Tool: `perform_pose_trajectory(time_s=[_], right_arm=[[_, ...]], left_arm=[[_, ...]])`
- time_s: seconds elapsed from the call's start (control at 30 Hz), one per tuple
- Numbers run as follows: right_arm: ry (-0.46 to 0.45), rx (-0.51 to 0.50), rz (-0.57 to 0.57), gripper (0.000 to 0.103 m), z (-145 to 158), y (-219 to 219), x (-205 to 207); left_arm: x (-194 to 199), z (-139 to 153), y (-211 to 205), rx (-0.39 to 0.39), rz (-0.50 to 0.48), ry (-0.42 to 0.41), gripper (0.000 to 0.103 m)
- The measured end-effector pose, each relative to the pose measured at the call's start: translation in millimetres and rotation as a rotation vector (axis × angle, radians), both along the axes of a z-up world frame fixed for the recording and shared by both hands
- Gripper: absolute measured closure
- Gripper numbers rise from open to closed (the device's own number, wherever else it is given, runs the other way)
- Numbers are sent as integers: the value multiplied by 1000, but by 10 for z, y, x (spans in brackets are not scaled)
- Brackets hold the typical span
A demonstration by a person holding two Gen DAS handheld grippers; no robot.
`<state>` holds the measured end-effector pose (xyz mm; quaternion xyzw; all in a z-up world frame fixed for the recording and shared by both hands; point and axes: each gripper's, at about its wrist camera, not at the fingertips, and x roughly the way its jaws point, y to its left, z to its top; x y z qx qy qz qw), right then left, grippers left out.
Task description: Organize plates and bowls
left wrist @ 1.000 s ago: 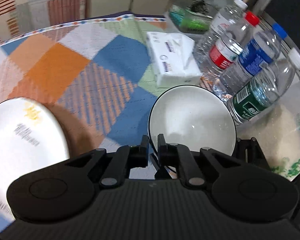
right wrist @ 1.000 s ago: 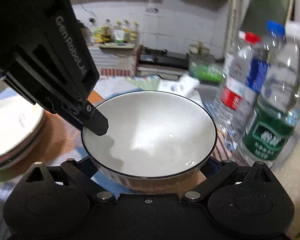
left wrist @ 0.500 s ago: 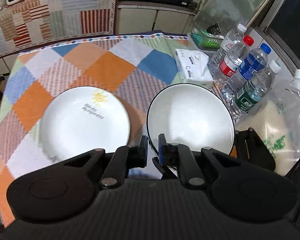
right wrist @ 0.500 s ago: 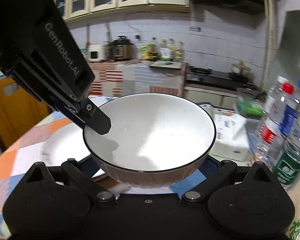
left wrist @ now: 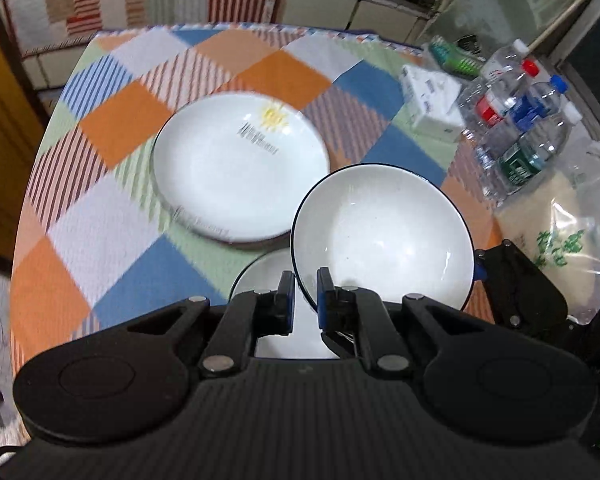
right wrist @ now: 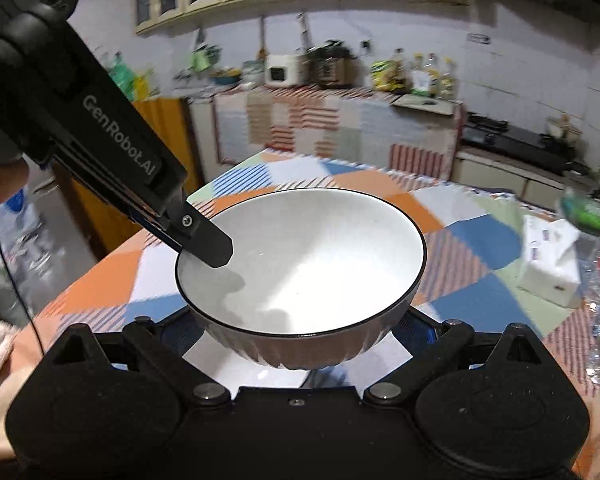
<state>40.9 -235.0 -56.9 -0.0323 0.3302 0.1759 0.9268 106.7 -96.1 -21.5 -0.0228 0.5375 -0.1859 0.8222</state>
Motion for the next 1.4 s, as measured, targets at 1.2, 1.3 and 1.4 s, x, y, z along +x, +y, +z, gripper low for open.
perform_pose_trajectory(time_s=[1.2, 1.3, 1.4], right_arm=[[52, -127, 182, 2, -273, 303, -232], [41, -106, 205, 2, -206, 211, -301], [69, -82, 224, 1, -220, 114, -295]], left_arm=[[-77, -457, 206, 112, 91, -19, 69], [-105, -413, 349, 43, 116, -54, 58], [-121, -470, 455, -13, 135, -54, 53]])
